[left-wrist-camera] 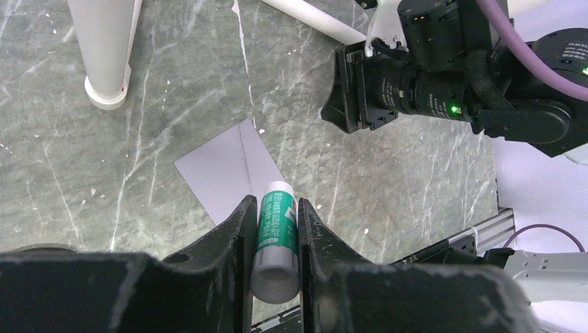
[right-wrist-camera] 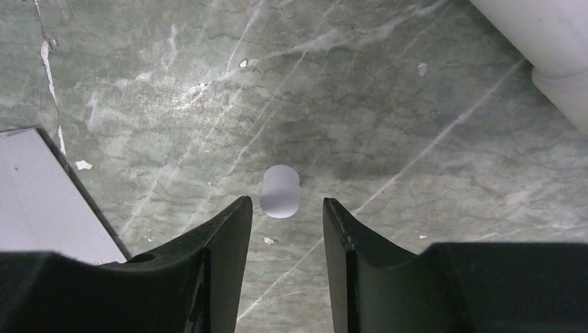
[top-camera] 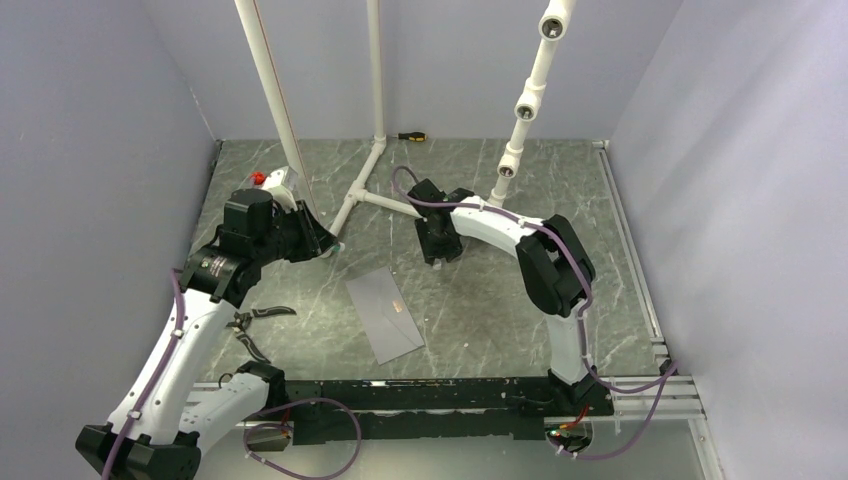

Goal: Place the letter into the envelope and seal it

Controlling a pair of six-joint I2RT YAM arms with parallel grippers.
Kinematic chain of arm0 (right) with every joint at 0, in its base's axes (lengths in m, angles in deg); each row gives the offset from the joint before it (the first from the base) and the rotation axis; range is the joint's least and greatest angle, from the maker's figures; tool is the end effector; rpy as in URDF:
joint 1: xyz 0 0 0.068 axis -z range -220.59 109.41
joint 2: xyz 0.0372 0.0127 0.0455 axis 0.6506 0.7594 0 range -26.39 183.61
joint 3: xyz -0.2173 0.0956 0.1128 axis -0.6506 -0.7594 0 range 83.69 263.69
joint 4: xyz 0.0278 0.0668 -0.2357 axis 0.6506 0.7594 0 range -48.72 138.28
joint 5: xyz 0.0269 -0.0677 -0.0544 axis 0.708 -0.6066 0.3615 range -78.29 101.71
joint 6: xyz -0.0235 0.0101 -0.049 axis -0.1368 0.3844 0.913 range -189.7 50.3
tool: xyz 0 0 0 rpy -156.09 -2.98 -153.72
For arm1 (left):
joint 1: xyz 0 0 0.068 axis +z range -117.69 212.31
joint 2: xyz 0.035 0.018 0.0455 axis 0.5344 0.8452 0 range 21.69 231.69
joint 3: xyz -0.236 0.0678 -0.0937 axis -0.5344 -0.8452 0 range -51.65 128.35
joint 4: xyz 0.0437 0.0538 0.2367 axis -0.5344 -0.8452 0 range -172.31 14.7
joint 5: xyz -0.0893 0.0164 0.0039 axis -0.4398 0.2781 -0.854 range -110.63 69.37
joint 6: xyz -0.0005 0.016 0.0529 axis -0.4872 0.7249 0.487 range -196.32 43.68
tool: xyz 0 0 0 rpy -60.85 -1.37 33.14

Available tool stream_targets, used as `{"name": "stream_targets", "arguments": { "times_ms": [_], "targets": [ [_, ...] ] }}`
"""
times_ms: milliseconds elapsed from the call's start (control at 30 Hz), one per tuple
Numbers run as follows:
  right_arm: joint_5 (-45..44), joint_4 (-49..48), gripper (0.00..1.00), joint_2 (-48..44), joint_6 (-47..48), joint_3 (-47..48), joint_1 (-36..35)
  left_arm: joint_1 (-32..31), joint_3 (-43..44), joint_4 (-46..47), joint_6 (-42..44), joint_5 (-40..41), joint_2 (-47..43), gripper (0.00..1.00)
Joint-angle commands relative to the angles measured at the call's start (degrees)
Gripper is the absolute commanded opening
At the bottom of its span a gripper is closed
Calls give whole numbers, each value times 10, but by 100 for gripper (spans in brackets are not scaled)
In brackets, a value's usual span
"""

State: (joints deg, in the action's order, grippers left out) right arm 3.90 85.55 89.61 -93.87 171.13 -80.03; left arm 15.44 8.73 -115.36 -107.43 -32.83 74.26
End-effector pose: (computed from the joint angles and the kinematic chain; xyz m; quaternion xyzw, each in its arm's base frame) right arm 0.3074 0.2463 0.1782 -0.1210 0.9791 0.0212 0.1620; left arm 0.1684 -0.0593 0.3465 -0.0571 0.8703 -0.2802 0.4009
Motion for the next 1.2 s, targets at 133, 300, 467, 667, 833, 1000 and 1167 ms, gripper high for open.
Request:
{"name": "stream_targets", "arguments": {
  "times_ms": [133,300,467,667,833,1000,1167],
  "targets": [
    [21,-21,42,15,12,19,6,0,9,23,4,-4,1,2],
    [27,-15,35,22,12,19,10,0,12,25,4,-6,3,2],
    [33,-17,29,21,14,14,11,0,13,28,4,-8,4,2],
    [44,-47,9,1,24,2,12,0,15,33,1,-13,6,2],
    [134,-115,2,-98,40,-31,11,0,15,56,-9,-35,4,3],
    [240,-227,0,-240,28,-100,15,1,0,114,-58,-96,8,2],
    [325,-397,0,-378,-27,-185,22,3,3,156,-113,-131,13,2]
  ]
}}
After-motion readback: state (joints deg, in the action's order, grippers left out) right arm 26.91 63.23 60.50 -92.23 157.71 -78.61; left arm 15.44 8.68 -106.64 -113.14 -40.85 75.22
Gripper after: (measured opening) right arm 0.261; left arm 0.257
